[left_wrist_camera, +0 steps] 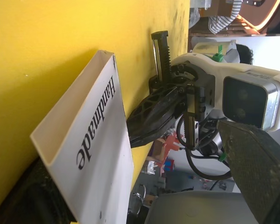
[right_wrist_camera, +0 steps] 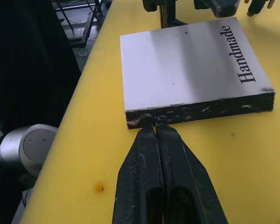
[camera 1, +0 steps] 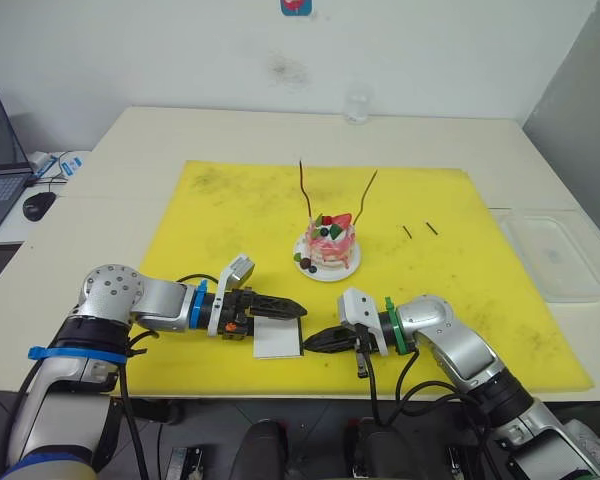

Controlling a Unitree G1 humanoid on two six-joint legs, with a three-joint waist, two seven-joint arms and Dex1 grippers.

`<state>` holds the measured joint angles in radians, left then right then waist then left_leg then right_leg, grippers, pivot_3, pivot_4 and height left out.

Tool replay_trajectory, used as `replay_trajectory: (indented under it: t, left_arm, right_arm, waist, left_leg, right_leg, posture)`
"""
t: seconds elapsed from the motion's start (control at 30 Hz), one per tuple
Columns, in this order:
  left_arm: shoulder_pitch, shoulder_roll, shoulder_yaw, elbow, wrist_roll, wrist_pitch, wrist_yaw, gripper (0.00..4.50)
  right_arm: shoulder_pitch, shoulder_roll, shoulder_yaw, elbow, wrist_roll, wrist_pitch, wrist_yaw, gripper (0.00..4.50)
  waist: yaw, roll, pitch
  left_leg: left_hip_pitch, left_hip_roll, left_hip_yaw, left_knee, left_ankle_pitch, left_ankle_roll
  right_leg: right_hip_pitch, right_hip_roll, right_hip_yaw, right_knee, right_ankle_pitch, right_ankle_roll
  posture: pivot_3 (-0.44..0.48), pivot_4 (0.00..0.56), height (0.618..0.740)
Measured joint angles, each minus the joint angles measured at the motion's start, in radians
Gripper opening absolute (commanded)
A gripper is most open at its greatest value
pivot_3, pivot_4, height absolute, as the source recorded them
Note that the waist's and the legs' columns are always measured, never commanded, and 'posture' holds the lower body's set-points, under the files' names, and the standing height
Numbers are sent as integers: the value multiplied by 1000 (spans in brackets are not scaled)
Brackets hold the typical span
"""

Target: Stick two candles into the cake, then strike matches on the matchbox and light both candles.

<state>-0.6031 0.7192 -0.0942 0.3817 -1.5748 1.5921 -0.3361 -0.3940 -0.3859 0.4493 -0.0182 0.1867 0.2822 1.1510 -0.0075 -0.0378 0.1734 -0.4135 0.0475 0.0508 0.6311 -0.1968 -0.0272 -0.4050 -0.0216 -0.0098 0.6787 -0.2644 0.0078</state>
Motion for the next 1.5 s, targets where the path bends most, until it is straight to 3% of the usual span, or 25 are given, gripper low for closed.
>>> replay_trajectory:
  t: [0.63, 0.73, 1.13, 1.5]
  left_arm:
    - [44, -21, 63, -68, 66, 9, -21, 4500]
    - [51, -18, 64, -75, 75, 4, -26, 3896]
    - [62, 1, 61, -74, 139, 12, -50, 97]
    - [3, 27, 51, -26, 124, 18, -128, 41]
  right_arm:
    - [-6, 35, 3, 3, 24, 49, -18, 39]
    - [-6, 5, -2, -1, 25, 37, -13, 0]
    - [12, -107, -107, -74, 55, 60, -20, 0]
    - [21, -118, -161, -153, 89, 110, -76, 0]
  waist:
    - [-1, 0, 0]
    - [-1, 0, 0]
    - [-10, 0, 0]
    - [-10, 0, 0]
  left_leg:
    - [0, 0, -1, 0, 0, 0]
    - [0, 0, -1, -1, 0, 0]
    - [0, 0, -4, -2, 0, 0]
    - [-2, 0, -6, -2, 0, 0]
  right_leg:
    - [0, -1, 0, 0, 0, -1]
    - [0, -1, 0, 0, -1, -2]
    - [-1, 1, -2, 0, -3, -5]
    - [-1, 0, -3, 0, -3, -5]
  posture:
    - [0, 150, 740]
    - [0, 150, 740]
    - [0, 150, 740]
    - [0, 150, 740]
